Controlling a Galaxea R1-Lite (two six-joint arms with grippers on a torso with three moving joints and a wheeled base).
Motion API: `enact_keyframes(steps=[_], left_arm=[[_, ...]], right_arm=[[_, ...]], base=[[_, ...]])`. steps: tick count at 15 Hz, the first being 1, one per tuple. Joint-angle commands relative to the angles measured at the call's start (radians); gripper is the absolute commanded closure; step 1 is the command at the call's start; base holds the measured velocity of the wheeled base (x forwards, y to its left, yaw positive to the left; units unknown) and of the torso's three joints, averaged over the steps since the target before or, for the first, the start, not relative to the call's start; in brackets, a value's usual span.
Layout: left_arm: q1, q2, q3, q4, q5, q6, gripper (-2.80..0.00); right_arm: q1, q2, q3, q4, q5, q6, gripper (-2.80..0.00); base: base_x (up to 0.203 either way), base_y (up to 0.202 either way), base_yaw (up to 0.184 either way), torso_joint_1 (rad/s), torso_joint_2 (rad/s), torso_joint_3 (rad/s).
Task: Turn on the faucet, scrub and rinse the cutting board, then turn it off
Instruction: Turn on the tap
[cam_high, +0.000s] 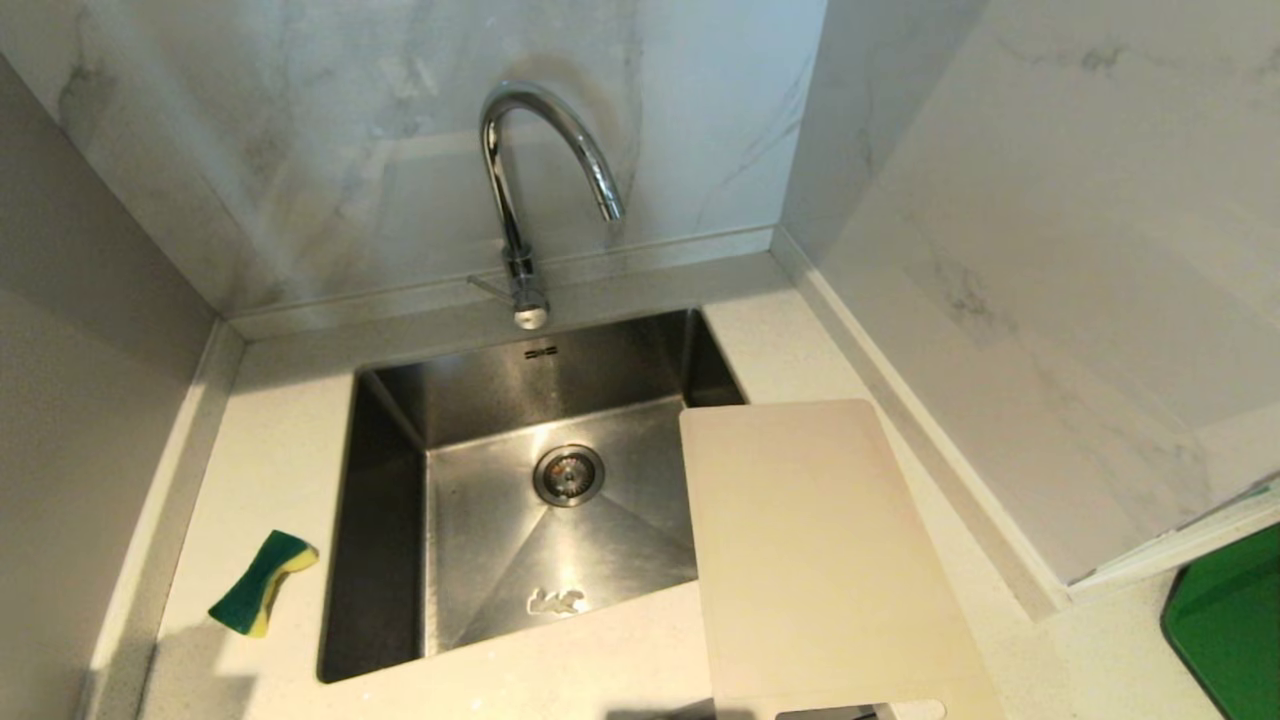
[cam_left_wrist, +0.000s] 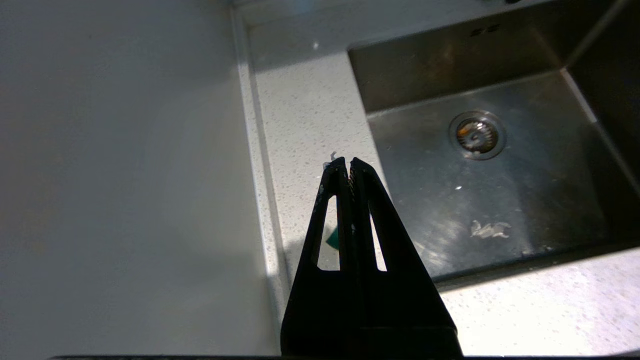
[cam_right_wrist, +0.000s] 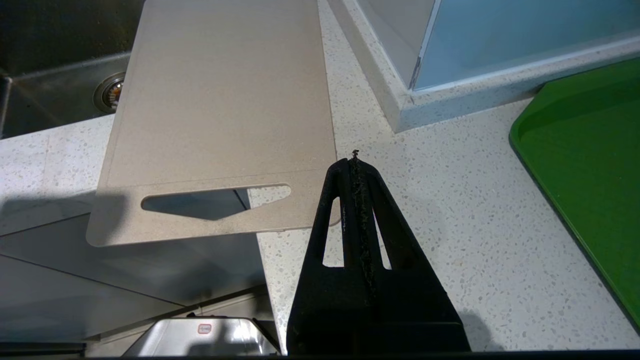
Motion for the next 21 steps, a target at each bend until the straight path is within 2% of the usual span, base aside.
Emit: enact_keyframes(steps=[1, 6, 8, 10, 12, 16, 21], left_arm=[[-0.001, 0.161, -0.072, 0.011, 0.035, 0.000, 0.00], [-0.011, 0.362, -0.238, 0.034, 0.132, -0.004, 0.00], [-0.058, 0.454, -0.327, 0.065, 0.177, -0.031, 0.00], [-0.173, 0.555, -0.428, 0.114, 0.261, -0.125, 0.00], [-0.245, 0.646, -0.497, 0.150, 0.296, -0.227, 0.00], [-0.298, 0.844, -0.663, 0.183, 0.307, -0.360, 0.00], [-0.370, 1.092, -0.932, 0.198, 0.299, -0.472, 0.00]], right_arm=[[0.000, 0.001, 0.000, 0.000, 0.000, 0.000, 0.00], [0.000, 0.001, 0.000, 0.000, 0.000, 0.000, 0.00], [0.000, 0.001, 0.000, 0.000, 0.000, -0.001, 0.00], [0.002, 0.001, 0.000, 0.000, 0.000, -0.003, 0.00], [0.002, 0.000, 0.001, -0.001, 0.000, -0.003, 0.00], [0.002, 0.000, 0.000, -0.001, 0.000, -0.003, 0.00], [0.002, 0.000, 0.001, -0.001, 0.000, -0.003, 0.00]], base=[[0.000, 0.000, 0.000, 0.000, 0.00, 0.000], [0.000, 0.000, 0.000, 0.000, 0.00, 0.000], [0.000, 0.000, 0.000, 0.000, 0.00, 0.000], [0.000, 0.000, 0.000, 0.000, 0.00, 0.000], [0.000, 0.000, 0.000, 0.000, 0.00, 0.000], [0.000, 0.000, 0.000, 0.000, 0.00, 0.000], [0.000, 0.000, 0.000, 0.000, 0.00, 0.000]])
